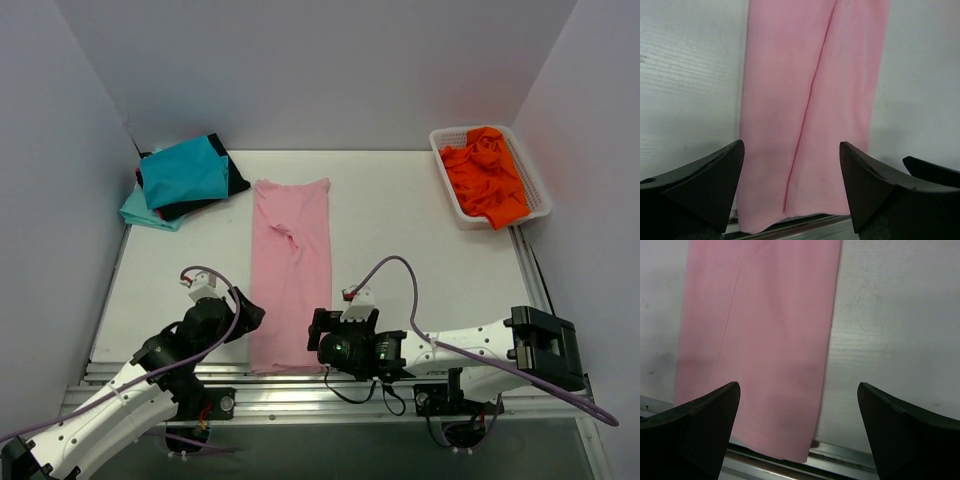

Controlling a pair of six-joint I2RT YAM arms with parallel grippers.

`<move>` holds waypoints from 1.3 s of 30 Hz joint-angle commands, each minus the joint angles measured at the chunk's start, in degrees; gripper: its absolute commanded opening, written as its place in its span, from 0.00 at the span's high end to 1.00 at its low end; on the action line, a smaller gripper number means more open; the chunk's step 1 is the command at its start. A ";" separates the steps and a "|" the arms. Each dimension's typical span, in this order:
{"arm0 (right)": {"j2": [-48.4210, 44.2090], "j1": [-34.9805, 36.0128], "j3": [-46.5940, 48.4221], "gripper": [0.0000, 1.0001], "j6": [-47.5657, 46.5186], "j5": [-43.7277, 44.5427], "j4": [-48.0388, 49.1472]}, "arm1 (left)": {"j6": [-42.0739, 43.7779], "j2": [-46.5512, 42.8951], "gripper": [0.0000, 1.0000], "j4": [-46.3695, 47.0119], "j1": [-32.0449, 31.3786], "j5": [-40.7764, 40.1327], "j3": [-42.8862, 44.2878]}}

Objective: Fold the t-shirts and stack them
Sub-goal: Grab the bottom of the folded rectangular tshirt with both arms

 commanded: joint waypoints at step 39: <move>-30.73 3.05 -20.30 0.00 -16.66 12.67 16.35 | 17.31 -2.79 0.18 7.10 -6.28 4.59 2.32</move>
